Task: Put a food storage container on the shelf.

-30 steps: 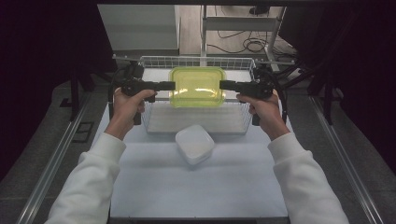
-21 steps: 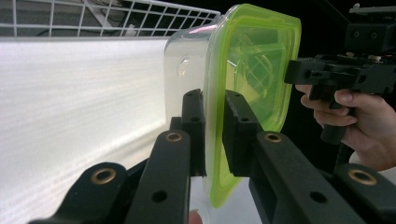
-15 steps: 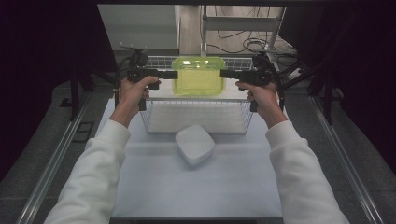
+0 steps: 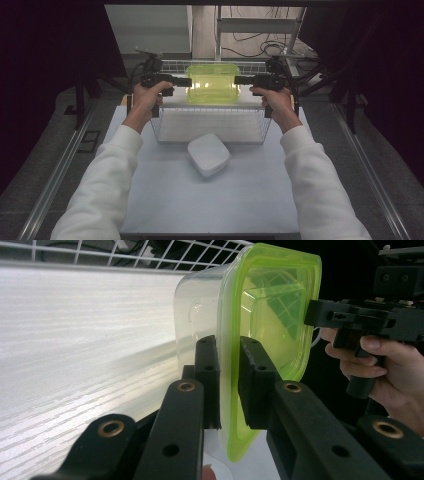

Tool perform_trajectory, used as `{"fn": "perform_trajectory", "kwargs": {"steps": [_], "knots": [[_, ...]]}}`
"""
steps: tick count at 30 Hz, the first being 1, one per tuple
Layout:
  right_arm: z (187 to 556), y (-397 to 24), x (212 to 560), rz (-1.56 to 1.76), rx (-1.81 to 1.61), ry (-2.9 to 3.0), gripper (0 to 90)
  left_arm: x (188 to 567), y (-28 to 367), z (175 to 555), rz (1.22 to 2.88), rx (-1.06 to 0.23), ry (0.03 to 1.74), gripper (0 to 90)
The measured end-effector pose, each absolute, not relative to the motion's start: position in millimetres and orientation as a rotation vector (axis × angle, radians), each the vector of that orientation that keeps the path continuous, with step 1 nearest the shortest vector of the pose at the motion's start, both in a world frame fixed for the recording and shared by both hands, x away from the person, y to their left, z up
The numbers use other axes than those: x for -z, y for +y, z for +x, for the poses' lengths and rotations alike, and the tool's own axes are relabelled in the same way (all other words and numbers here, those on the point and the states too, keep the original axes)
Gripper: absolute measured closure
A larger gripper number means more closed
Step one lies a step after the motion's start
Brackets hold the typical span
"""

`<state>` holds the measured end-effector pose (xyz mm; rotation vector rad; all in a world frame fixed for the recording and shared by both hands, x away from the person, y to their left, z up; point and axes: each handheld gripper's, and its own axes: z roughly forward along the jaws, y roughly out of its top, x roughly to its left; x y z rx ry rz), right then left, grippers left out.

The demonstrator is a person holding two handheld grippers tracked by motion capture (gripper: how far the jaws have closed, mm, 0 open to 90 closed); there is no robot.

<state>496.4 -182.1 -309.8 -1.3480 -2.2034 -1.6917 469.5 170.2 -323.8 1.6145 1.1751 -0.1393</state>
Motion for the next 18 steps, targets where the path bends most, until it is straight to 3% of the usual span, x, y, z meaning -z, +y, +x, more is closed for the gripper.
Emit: {"fn": "perform_trajectory", "kwargs": {"steps": [18], "knots": [[528, -171, 315, -1.61, 1.496, -2.055, 74.9, 337, 176, 505, 1.507, 0.298, 1.296, 76.6]]}}
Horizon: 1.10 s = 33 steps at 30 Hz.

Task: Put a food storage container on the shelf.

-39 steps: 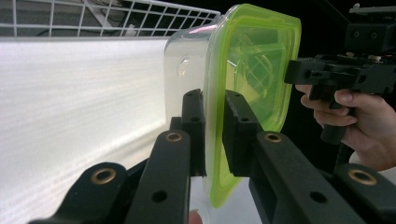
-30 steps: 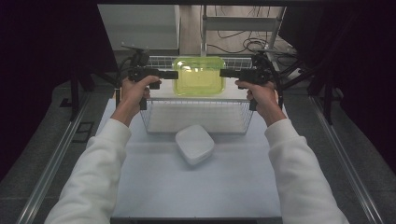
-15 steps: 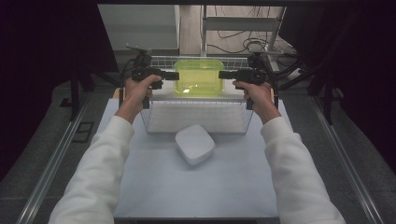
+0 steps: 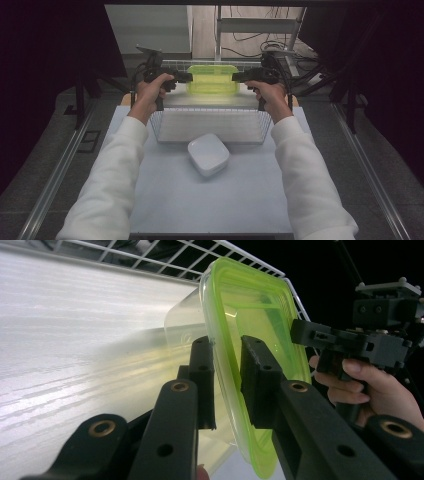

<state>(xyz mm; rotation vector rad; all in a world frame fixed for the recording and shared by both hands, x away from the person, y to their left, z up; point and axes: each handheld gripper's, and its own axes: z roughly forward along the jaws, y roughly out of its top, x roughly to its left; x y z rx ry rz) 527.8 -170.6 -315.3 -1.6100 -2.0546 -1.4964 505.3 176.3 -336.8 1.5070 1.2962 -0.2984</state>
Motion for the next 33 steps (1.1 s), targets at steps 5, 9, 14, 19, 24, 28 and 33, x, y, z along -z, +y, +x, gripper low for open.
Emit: {"fn": "perform_trajectory", "kwargs": {"steps": [5, 9, 14, 19, 24, 28, 33], "knots": [[532, -170, 319, -1.64, 1.473, -2.013, 73.1, 339, 176, 511, 1.509, 0.321, 1.316, 74.6], [533, -170, 321, -1.643, 1.471, -2.005, 72.3, 342, 176, 512, 1.5, 0.322, 1.309, 73.6], [533, -170, 322, -1.658, 1.477, -2.005, 68.2, 342, 175, 512, 1.507, 0.296, 1.312, 71.7], [531, -170, 321, -1.667, 1.526, -2.002, 50.5, 340, 175, 508, 1.52, 0.204, 1.309, 51.9], [521, -163, 312, -1.686, 1.581, -2.058, 34.6, 332, 174, 501, 1.506, 0.135, 1.277, 34.4], [510, -161, 303, -1.686, 1.614, -2.157, 31.0, 324, 175, 492, 1.511, 0.07, 1.258, 26.2], [498, -169, 287, -1.664, 1.662, -2.211, 27.2, 311, 176, 473, 1.525, -0.008, 1.227, 23.3]]}}
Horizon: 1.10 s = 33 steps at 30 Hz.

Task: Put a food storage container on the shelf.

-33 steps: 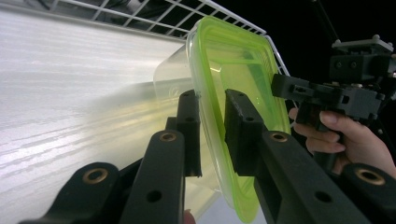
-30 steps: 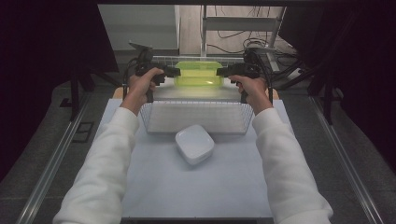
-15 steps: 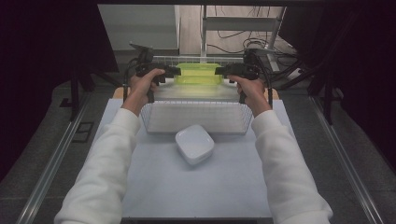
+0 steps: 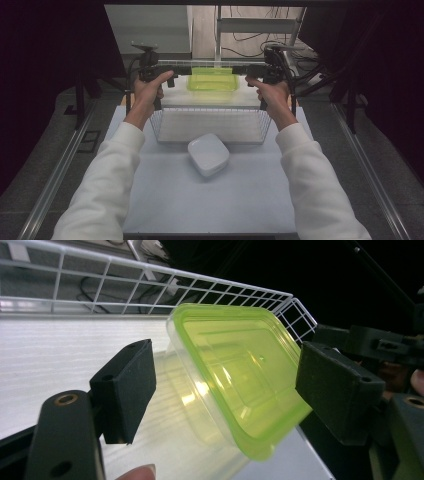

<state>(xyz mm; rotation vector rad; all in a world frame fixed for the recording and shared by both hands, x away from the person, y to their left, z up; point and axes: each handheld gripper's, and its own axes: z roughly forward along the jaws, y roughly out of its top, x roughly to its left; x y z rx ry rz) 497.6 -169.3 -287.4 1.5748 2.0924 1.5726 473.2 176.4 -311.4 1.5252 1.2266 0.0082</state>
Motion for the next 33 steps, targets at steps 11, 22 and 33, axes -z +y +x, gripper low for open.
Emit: {"fn": "perform_trajectory", "kwargs": {"steps": [11, 22, 33], "knots": [[440, -205, 279, 1.298, -1.51, 2.238, 26.5, 312, 191, 405, 1.613, -0.101, 1.141, 23.2], [368, -243, 322, 1.163, -1.509, 2.309, 28.7, 367, 193, 321, 1.718, -0.108, 1.1, 23.2], [334, -255, 388, 1.21, -1.41, 2.398, 30.0, 428, 191, 279, 1.818, -0.105, 1.173, 24.2]]}}
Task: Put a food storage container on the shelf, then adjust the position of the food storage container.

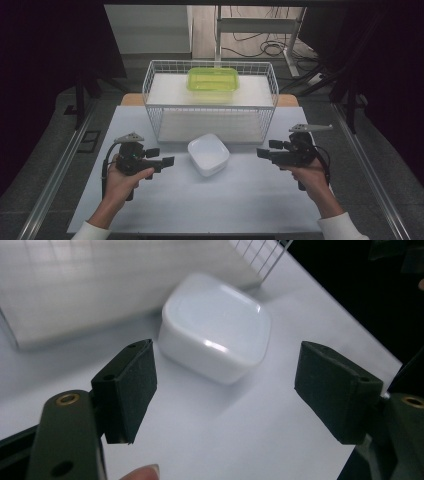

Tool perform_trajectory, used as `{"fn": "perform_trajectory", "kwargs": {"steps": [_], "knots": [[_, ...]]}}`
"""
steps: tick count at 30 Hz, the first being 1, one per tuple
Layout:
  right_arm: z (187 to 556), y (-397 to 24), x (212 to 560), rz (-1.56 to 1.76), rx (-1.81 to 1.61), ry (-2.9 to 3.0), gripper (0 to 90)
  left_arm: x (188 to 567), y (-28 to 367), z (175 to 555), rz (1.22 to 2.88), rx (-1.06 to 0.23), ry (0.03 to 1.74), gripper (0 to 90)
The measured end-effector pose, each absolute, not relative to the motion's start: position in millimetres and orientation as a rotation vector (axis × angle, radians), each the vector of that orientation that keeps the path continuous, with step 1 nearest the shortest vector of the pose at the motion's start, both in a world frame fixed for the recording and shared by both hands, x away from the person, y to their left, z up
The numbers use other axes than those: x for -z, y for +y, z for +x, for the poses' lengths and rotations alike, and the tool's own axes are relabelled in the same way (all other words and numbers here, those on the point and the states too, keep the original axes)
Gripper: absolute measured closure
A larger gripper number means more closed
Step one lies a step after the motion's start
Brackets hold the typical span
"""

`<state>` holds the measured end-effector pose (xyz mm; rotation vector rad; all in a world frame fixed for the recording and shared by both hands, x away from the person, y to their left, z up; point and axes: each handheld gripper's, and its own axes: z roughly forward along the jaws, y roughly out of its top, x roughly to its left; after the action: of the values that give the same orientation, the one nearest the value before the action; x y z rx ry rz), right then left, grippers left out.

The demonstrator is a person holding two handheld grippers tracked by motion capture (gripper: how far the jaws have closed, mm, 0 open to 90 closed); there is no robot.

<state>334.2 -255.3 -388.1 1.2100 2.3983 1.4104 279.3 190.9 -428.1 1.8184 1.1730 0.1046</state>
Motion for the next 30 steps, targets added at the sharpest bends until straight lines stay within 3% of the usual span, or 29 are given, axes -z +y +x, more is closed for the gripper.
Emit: {"fn": "perform_trajectory", "kwargs": {"steps": [9, 30], "knots": [[332, -244, 420, 1.253, -1.295, 2.452, 30.1, 446, 192, 274, 1.859, -0.108, 1.222, 24.3], [341, -220, 436, 1.259, -1.201, 2.472, 29.7, 453, 190, 274, 1.884, -0.07, 1.215, 23.9]]}}
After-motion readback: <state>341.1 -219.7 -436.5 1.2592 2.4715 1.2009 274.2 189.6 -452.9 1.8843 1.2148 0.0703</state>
